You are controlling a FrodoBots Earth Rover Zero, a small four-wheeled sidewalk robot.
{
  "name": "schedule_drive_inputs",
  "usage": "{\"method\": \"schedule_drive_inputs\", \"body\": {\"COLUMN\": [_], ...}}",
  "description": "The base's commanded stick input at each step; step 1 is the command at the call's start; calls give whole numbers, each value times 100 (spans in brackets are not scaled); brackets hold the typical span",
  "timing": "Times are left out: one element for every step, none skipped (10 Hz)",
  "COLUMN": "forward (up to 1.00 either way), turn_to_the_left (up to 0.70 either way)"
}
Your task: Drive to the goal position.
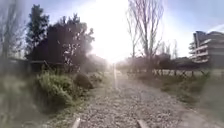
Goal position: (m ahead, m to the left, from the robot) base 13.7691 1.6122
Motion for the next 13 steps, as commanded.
{"method": "schedule_drive_inputs", "body": {"forward": [70,70,70,70,70,70,70,70,70,70,70,70,70], "turn_to_the_left": [-14,0,0,0,0,0,0,0,0,0,0,0,0]}}
